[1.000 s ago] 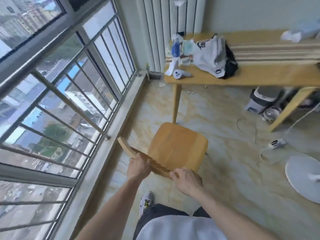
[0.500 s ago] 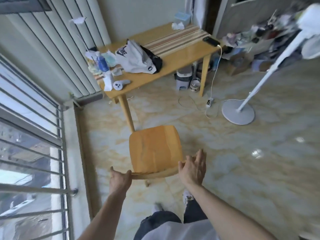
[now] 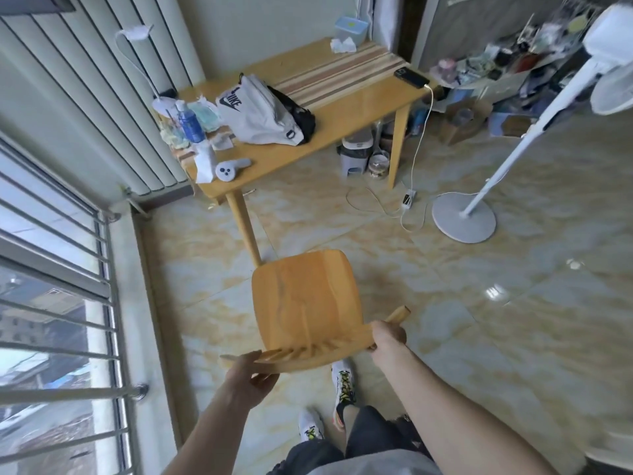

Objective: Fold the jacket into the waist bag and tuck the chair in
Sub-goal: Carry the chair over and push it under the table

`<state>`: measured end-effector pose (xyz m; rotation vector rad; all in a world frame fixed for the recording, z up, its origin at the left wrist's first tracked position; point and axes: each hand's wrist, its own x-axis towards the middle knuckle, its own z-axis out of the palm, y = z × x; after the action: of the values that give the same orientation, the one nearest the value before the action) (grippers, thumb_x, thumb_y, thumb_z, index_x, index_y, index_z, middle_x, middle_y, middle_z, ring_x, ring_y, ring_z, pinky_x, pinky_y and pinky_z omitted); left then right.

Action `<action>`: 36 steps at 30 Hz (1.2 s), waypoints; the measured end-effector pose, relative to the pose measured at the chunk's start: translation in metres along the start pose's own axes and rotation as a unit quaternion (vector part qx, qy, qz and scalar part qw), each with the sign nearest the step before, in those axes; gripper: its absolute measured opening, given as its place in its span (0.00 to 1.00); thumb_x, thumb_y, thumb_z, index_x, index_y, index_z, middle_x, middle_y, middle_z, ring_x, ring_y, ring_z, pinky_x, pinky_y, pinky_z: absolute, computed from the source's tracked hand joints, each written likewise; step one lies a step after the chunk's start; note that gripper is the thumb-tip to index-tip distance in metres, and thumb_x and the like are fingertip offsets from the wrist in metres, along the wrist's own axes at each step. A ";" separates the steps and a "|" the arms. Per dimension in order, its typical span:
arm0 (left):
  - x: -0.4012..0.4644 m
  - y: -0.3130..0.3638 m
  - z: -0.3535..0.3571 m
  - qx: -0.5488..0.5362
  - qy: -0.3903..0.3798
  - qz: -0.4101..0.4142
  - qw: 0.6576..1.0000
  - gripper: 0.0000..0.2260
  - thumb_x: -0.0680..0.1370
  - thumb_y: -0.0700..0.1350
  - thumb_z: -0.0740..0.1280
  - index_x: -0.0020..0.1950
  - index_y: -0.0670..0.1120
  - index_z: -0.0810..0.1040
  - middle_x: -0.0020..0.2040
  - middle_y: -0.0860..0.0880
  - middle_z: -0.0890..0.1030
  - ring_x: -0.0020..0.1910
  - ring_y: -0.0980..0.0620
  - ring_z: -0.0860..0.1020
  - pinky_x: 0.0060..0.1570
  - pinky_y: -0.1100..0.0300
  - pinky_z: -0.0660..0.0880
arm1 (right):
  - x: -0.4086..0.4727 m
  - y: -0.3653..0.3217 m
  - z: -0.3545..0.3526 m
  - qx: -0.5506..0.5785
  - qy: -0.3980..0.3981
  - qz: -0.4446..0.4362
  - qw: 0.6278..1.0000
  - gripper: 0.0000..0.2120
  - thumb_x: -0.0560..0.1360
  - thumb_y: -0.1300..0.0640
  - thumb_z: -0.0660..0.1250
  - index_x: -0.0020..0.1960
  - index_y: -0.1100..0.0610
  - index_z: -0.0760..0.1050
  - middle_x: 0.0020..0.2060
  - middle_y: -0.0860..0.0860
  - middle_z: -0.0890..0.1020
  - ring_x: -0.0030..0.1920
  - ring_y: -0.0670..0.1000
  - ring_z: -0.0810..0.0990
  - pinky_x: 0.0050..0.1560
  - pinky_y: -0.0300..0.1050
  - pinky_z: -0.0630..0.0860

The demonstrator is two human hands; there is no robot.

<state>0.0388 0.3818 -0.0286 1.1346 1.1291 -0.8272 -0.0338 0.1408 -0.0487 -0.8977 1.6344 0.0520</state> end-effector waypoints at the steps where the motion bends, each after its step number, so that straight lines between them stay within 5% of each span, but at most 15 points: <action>1: 0.001 0.001 0.003 -0.015 0.003 -0.016 1.000 0.11 0.81 0.39 0.66 0.61 0.35 0.72 0.49 0.34 0.77 0.44 0.38 0.78 0.53 0.47 0.80 | 0.004 -0.004 -0.001 0.009 -0.025 0.023 0.999 0.09 0.78 0.66 0.63 0.58 0.65 0.71 0.46 0.61 0.80 0.43 0.62 0.80 0.53 0.62 0.82; 3: -0.004 0.003 0.012 -0.023 0.007 -0.042 0.999 0.09 0.82 0.39 0.62 0.56 0.32 0.73 0.48 0.35 0.78 0.41 0.36 0.78 0.53 0.48 0.79 | 0.007 -0.015 -0.004 0.022 -0.068 0.061 0.996 0.02 0.79 0.69 0.60 0.49 0.64 0.70 0.43 0.61 0.77 0.43 0.62 0.78 0.52 0.62 0.79; 5: -0.006 0.006 0.023 -0.020 0.024 -0.051 0.998 0.08 0.82 0.36 0.60 0.53 0.31 0.73 0.50 0.35 0.80 0.36 0.36 0.79 0.45 0.46 0.80 | 0.014 -0.023 -0.006 0.032 -0.093 0.092 0.991 0.06 0.76 0.71 0.59 0.51 0.64 0.69 0.47 0.63 0.76 0.50 0.64 0.77 0.51 0.64 0.75; 7: -0.008 0.016 0.036 -0.017 0.054 -0.059 0.997 0.07 0.81 0.36 0.60 0.57 0.33 0.72 0.54 0.37 0.77 0.38 0.37 0.76 0.52 0.44 0.78 | 0.019 -0.034 -0.002 0.053 -0.115 0.120 0.985 0.12 0.73 0.73 0.58 0.54 0.63 0.69 0.53 0.64 0.77 0.58 0.66 0.76 0.50 0.65 0.76; 9: -0.010 0.036 0.052 -0.002 0.079 -0.057 0.995 0.04 0.81 0.35 0.61 0.52 0.35 0.73 0.49 0.39 0.76 0.39 0.39 0.74 0.60 0.45 0.75 | 0.022 -0.052 0.008 0.057 -0.125 0.124 0.983 0.12 0.71 0.74 0.59 0.51 0.62 0.70 0.58 0.65 0.76 0.60 0.68 0.76 0.46 0.65 0.78; 13: -0.014 0.096 0.088 -0.005 0.109 -0.027 0.994 0.04 0.78 0.34 0.63 0.44 0.35 0.71 0.42 0.36 0.75 0.38 0.37 0.76 0.55 0.44 0.77 | 0.020 -0.117 0.044 0.034 -0.171 0.110 0.979 0.10 0.71 0.73 0.61 0.48 0.62 0.70 0.62 0.66 0.74 0.63 0.69 0.73 0.58 0.69 0.77; 22: 0.010 0.219 0.161 0.057 0.058 0.033 0.996 0.04 0.79 0.34 0.64 0.51 0.35 0.70 0.48 0.36 0.73 0.55 0.34 0.74 0.64 0.39 0.75 | 0.005 -0.254 0.119 0.005 -0.239 0.093 0.967 0.07 0.74 0.70 0.59 0.50 0.63 0.69 0.63 0.63 0.73 0.67 0.66 0.71 0.68 0.69 0.70; 25: 0.022 0.260 0.194 0.071 0.034 0.022 0.997 0.05 0.79 0.35 0.63 0.45 0.37 0.69 0.47 0.37 0.71 0.52 0.34 0.74 0.52 0.40 0.80 | 0.002 -0.299 0.134 0.021 -0.242 0.079 0.967 0.08 0.76 0.70 0.58 0.53 0.63 0.68 0.57 0.61 0.73 0.65 0.65 0.70 0.68 0.66 0.69; 28: 0.019 0.302 0.231 0.068 0.033 0.042 0.996 0.06 0.79 0.34 0.64 0.45 0.38 0.69 0.48 0.37 0.69 0.52 0.34 0.72 0.62 0.40 0.74 | 0.013 -0.337 0.157 0.034 -0.221 0.084 0.971 0.07 0.75 0.70 0.59 0.51 0.64 0.69 0.65 0.63 0.70 0.71 0.66 0.68 0.69 0.67 0.68; 31: 0.024 0.331 0.266 0.066 0.018 0.037 0.997 0.08 0.80 0.34 0.64 0.56 0.39 0.68 0.56 0.37 0.69 0.54 0.37 0.72 0.66 0.39 0.73 | 0.028 -0.369 0.175 0.054 -0.206 0.084 0.973 0.04 0.75 0.71 0.60 0.45 0.64 0.69 0.70 0.65 0.68 0.72 0.67 0.67 0.72 0.68 0.66; 36: 0.046 0.371 0.307 0.048 -0.007 0.034 0.998 0.09 0.79 0.34 0.63 0.58 0.39 0.69 0.46 0.40 0.70 0.44 0.41 0.75 0.63 0.42 0.75 | 0.052 -0.413 0.201 0.059 -0.179 0.059 0.980 0.05 0.75 0.70 0.62 0.51 0.65 0.71 0.64 0.67 0.72 0.70 0.67 0.70 0.72 0.67 0.67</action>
<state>0.4745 0.1809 0.0322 1.2382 1.0434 -0.8417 0.3676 -0.0766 0.0259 -0.6569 1.3369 0.1862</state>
